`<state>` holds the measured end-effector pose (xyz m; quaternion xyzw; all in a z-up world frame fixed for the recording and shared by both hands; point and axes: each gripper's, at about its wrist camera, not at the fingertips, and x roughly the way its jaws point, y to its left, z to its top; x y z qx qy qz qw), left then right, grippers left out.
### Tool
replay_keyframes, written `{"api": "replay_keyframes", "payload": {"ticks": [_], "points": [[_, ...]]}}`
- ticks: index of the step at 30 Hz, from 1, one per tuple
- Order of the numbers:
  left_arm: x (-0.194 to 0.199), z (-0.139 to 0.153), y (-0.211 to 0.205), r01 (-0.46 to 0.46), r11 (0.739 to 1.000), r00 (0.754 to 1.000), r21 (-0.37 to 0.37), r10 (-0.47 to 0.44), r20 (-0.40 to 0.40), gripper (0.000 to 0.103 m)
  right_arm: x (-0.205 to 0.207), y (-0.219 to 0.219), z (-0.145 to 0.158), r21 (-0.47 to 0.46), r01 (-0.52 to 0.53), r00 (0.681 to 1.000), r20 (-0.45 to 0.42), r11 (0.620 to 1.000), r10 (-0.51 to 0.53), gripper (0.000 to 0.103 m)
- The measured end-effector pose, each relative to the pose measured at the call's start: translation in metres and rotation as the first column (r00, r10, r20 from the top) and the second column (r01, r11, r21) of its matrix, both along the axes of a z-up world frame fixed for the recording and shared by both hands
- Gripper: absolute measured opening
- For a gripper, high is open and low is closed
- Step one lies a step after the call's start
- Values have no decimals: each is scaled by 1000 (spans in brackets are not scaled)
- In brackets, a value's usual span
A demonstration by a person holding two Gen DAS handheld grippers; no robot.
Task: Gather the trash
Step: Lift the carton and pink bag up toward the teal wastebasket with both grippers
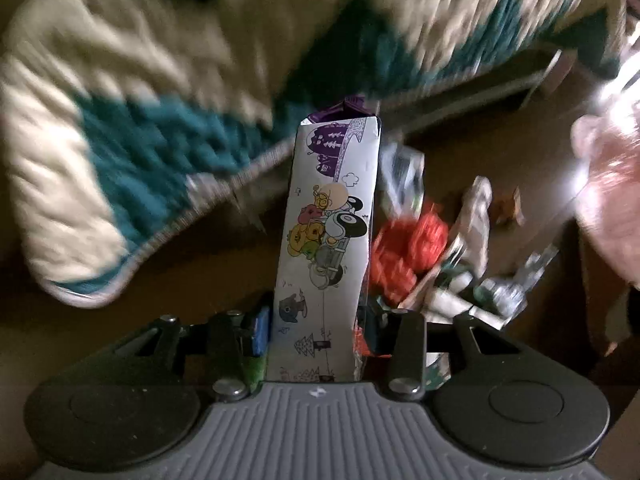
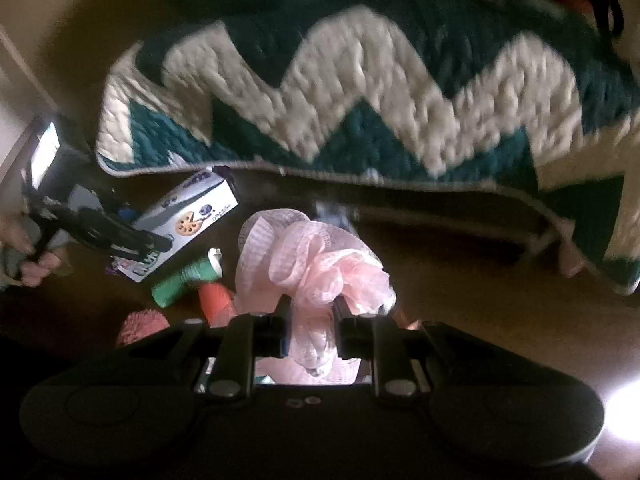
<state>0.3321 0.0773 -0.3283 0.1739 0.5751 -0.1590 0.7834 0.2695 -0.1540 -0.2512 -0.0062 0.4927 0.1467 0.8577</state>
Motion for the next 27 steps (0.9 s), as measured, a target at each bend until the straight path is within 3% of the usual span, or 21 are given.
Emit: {"api": "replay_keyframes", "payload": {"ticks": [5, 13, 20, 27], "points": [[-21, 94, -4, -36, 997, 991, -62, 43, 124, 43, -15, 3, 49, 36, -13, 991, 130, 999, 8, 19], [-58, 219, -14, -105, 988, 955, -117, 133, 265, 43, -31, 9, 170, 50, -86, 941, 333, 995, 65, 19], [-70, 291, -31, -135, 980, 924, -144, 177, 339, 43, -25, 11, 253, 23, -106, 908, 409, 994, 88, 19], [-40, 366, -40, -173, 964, 890, -200, 240, 388, 44, 9, 14, 321, 9, -93, 867, 492, 996, 76, 19]]}}
